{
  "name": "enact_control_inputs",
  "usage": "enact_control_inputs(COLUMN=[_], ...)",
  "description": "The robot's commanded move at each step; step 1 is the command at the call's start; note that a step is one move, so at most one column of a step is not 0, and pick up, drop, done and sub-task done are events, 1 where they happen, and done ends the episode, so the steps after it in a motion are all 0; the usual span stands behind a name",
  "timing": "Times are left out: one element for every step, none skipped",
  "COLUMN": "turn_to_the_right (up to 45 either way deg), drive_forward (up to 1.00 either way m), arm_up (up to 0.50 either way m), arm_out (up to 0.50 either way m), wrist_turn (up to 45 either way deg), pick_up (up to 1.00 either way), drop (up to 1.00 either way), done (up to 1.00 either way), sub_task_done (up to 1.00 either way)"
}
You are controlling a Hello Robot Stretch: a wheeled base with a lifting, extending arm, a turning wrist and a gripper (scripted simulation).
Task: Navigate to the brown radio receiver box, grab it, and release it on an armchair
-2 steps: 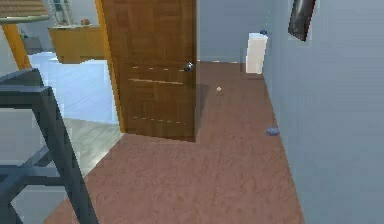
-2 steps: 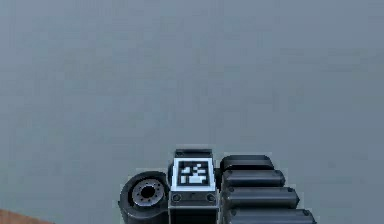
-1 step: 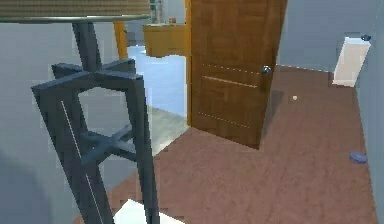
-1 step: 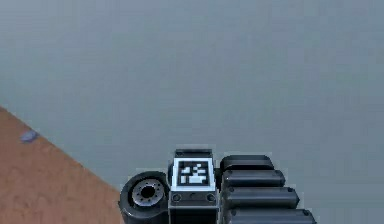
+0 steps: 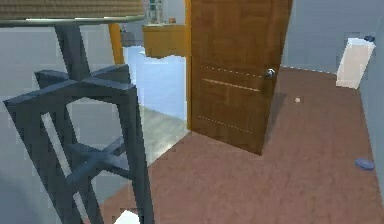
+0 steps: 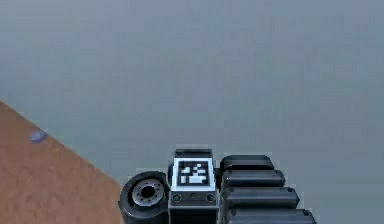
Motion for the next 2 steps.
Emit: enact_control_inputs(turn_to_the_right=[-27.0, 0.0], drive_forward=[0.0, 0.15], arm_up=[0.0, 0.0], arm_out=[0.0, 0.0], wrist_turn=[0.0, 0.0], pick_up=[0.0, 0.0], drop=[0.0, 0.0], done=[0.0, 0.0], sub_task_done=[0.0, 0.0])
